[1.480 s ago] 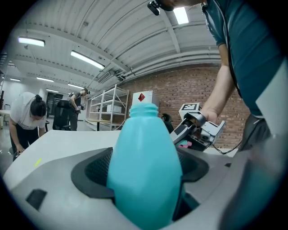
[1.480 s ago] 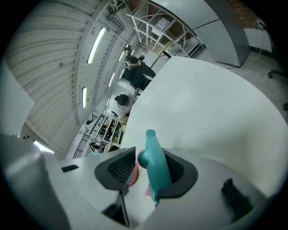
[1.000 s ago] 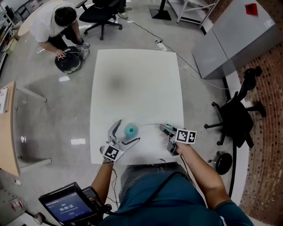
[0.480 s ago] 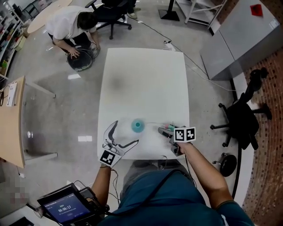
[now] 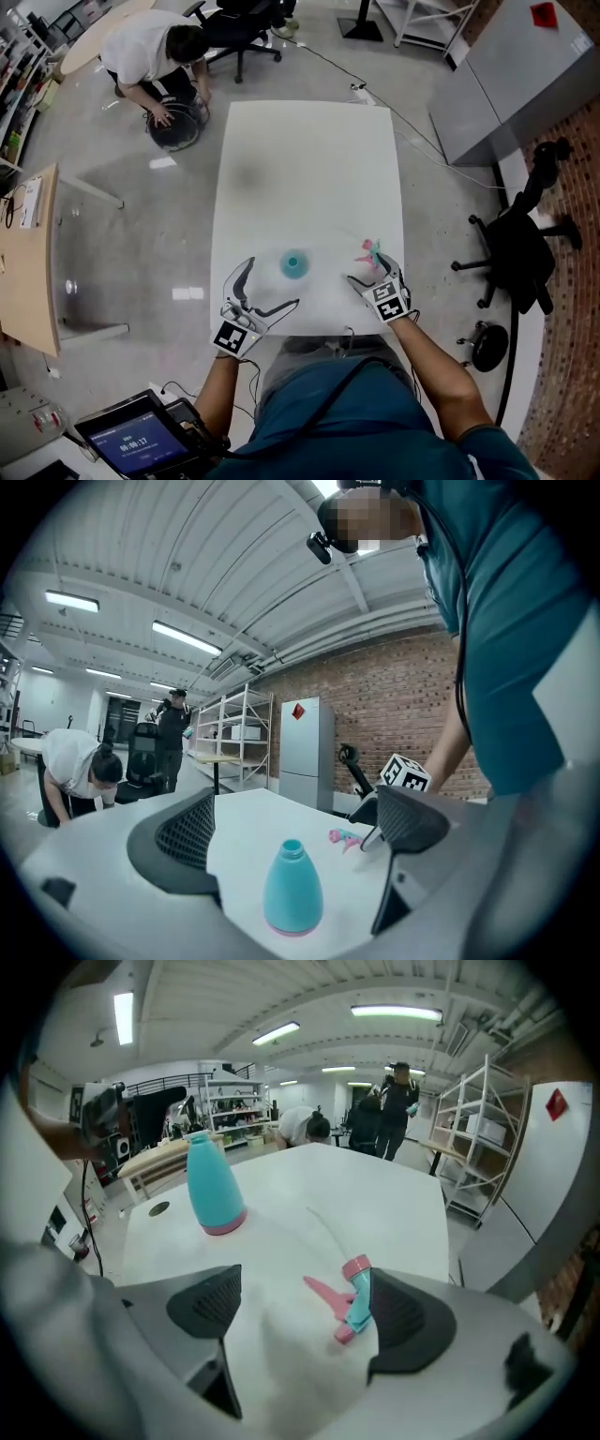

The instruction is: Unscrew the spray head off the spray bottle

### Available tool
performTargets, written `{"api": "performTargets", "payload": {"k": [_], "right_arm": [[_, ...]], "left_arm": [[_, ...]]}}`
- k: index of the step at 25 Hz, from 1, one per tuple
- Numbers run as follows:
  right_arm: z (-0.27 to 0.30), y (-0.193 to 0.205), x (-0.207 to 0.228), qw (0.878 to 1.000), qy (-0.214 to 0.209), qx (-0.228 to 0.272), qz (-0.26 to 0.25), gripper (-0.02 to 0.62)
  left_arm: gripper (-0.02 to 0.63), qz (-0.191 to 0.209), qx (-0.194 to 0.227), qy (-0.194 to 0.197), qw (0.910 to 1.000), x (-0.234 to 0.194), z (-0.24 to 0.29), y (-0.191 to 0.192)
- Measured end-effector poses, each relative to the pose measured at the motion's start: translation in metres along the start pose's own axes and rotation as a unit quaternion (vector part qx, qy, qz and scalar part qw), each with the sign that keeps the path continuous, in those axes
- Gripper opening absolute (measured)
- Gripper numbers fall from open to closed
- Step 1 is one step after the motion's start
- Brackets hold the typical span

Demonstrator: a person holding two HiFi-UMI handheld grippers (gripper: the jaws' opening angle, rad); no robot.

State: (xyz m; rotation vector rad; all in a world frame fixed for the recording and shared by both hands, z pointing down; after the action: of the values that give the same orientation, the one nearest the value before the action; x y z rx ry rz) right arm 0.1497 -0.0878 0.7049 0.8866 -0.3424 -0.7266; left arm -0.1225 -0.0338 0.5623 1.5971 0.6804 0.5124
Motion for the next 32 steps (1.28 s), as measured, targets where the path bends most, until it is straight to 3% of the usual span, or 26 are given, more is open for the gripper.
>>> {"api": "performTargets", "payload": {"k": [6,7,8,9,10,11,12,13,17,23,29,32], "right_arm": [[-0.048,-0.043,-0.009,0.991,0.006,0.131,0.006,0.417],[-0.062,-0.052,-0.013,0.988,0.008,0.154,0.010,0.359],[-0.077,-0.061,-0.016,0.984,0.011,0.177,0.010,0.252],[-0.093,-0.070,-0.020,0.980,0.015,0.199,0.007,0.151],[-0.112,-0.078,-0.024,0.975,0.019,0.220,0.003,0.060],[-0.131,-0.085,-0.029,0.971,0.021,0.239,-0.004,0.001],[-0.150,-0.091,-0.034,0.967,0.022,0.255,-0.011,0.000],[-0.166,-0.097,-0.038,0.963,0.023,0.269,-0.019,0.000],[-0.226,-0.107,-0.051,0.942,0.028,0.332,-0.030,0.000],[-0.323,-0.072,-0.086,0.920,0.031,0.390,-0.026,0.000],[-0.435,-0.036,-0.136,0.913,0.014,0.407,0.006,0.000],[-0.461,-0.025,-0.158,0.911,0.010,0.411,0.028,0.002]], "left_arm": [[0.525,0.003,0.011,-0.005,0.9999,0.005,0.001,-0.023],[0.525,0.002,0.011,-0.003,0.9999,0.009,0.000,-0.027],[0.519,0.002,0.010,0.001,0.9999,0.014,-0.001,-0.032],[0.431,0.003,0.008,0.007,0.9999,0.022,-0.003,-0.038],[0.301,0.006,0.004,0.013,0.9999,0.032,-0.006,-0.044],[0.194,0.009,0.000,0.017,0.9998,0.042,-0.010,-0.050],[0.027,0.011,0.000,0.018,0.9998,0.053,-0.013,-0.057],[0.003,0.010,0.002,0.017,0.9998,0.062,-0.016,-0.064],[0.003,-0.007,0.029,0.002,0.9996,0.096,-0.026,-0.091],[0.003,0.013,0.052,-0.015,0.9984,0.189,-0.070,-0.119],[0.003,0.054,0.039,-0.014,0.9977,0.298,-0.133,-0.146],[0.003,0.053,0.035,-0.016,0.9978,0.323,-0.155,-0.155]]}}
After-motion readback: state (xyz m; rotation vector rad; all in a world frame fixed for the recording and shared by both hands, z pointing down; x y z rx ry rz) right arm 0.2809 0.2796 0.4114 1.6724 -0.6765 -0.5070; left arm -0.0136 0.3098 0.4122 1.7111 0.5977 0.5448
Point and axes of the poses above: the fingertips, and each gripper's own axes: z forward along the fingers, x to its right, y out of its underside, the point moved 6 cm from there along -z, backward along the fingers, and after that the axes turned 14 degrees about x, right-handed, at the moved point
